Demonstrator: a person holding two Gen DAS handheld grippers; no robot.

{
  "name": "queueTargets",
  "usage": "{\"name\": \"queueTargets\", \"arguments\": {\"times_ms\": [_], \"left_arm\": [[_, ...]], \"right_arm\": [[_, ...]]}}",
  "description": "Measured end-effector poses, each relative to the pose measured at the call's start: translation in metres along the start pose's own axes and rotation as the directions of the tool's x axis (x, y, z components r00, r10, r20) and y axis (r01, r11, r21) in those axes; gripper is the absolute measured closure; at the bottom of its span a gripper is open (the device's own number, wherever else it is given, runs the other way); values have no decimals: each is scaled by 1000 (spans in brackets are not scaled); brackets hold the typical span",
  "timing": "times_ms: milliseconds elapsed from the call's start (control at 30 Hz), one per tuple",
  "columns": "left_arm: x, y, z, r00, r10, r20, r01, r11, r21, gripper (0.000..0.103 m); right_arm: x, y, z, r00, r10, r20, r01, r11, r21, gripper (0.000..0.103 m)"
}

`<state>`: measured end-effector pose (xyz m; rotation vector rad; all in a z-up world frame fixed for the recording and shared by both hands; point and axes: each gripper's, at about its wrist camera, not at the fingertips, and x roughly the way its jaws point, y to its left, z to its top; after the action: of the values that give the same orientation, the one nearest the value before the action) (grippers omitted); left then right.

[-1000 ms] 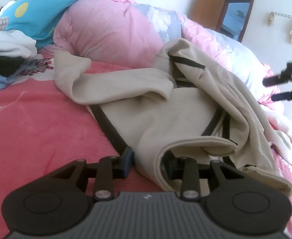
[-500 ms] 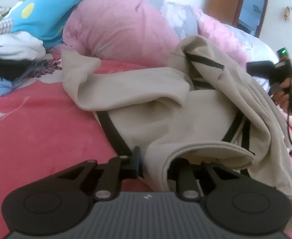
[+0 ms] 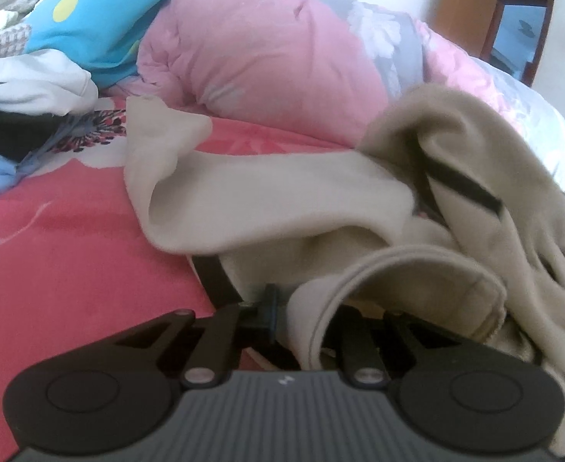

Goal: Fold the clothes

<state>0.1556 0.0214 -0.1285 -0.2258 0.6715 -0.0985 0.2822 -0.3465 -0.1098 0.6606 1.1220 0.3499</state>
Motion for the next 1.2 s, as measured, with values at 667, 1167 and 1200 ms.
{"name": "queueTargets", "arguments": {"times_ms": [667, 1167, 1200], "left_arm": [[55, -55, 39, 985, -154, -79, 168, 961, 219, 88], [-44, 15, 40, 985, -158, -67, 159, 987, 7, 50], [-56, 17, 38, 984, -170, -58, 170, 985, -5, 49]], "right_arm": [[-43, 52, -235, 912, 349, -217, -301, 927, 224, 26], [-98, 54, -236, 947, 318, -35, -300, 921, 246, 21], [-102, 55, -237, 949, 316, -22, -301, 921, 248, 21]]}}
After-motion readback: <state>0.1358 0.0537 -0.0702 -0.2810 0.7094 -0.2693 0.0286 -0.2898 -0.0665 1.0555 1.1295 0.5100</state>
